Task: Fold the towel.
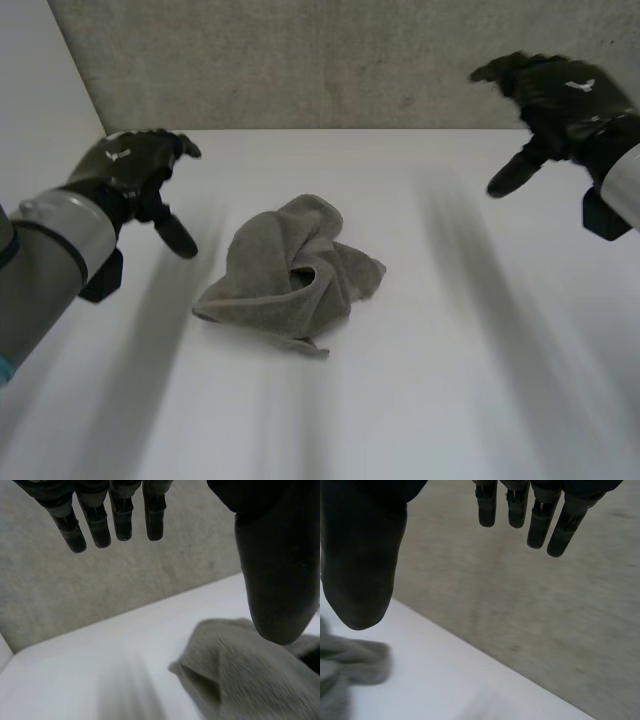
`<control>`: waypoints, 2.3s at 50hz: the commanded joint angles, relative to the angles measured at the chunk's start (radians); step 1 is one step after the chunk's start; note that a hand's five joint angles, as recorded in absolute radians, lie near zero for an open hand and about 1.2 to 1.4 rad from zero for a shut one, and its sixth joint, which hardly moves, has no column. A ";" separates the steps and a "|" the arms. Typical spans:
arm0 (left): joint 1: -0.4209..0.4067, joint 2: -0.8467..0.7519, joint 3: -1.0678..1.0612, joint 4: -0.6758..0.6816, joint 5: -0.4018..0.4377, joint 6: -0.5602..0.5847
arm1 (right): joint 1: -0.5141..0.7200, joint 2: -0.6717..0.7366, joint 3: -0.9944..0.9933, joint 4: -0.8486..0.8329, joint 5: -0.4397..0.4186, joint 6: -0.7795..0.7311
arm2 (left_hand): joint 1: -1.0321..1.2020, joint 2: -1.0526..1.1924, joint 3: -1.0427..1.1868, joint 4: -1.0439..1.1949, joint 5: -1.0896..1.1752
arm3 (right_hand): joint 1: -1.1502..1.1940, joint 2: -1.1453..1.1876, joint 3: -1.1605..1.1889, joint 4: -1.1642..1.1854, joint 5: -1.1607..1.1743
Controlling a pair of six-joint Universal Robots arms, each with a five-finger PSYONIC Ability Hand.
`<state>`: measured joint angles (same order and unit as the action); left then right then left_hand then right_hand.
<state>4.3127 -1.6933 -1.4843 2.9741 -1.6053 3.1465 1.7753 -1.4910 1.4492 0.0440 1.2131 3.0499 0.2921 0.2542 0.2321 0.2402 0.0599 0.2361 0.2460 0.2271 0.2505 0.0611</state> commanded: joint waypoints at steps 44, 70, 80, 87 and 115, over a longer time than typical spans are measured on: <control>0.044 -0.072 -0.384 0.302 0.154 0.029 | 0.372 0.525 -0.201 -0.050 -0.138 -0.563 | 0.250 0.288 -0.058 -0.066 0.308 | 0.319 0.309 -0.053 -0.076 0.319; 0.005 -0.239 -0.312 0.318 0.182 -0.057 | 0.368 0.586 -0.216 -0.049 -0.152 -0.471 | 0.279 0.317 -0.058 -0.066 0.337 | 0.863 0.853 -0.053 -0.076 0.863; 0.004 -0.238 -0.318 0.318 0.182 -0.054 | 0.346 0.566 -0.276 -0.053 -0.069 -0.354 | 0.268 0.306 -0.058 -0.066 0.325 | 1.160 1.150 -0.053 -0.076 1.161; -0.005 -0.236 -0.303 0.339 0.179 -0.056 | 0.337 0.548 -0.270 -0.088 -0.012 -0.206 | 0.250 0.288 -0.058 -0.066 0.308 | 1.160 1.150 -0.053 -0.076 1.161; 0.004 -0.236 -0.145 0.381 0.186 -0.062 | 0.270 0.411 -0.107 -0.076 -0.020 -0.198 | 0.785 0.822 -0.058 -0.066 0.842 | 1.160 1.150 -0.053 -0.076 1.161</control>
<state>4.3142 -1.9381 -1.6425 3.3596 -1.4271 3.0808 2.0609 -1.0437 1.3290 -0.0376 1.1928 2.8566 1.0628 1.0642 0.2321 0.2401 0.8900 1.3208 1.2807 0.2271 0.2505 1.1581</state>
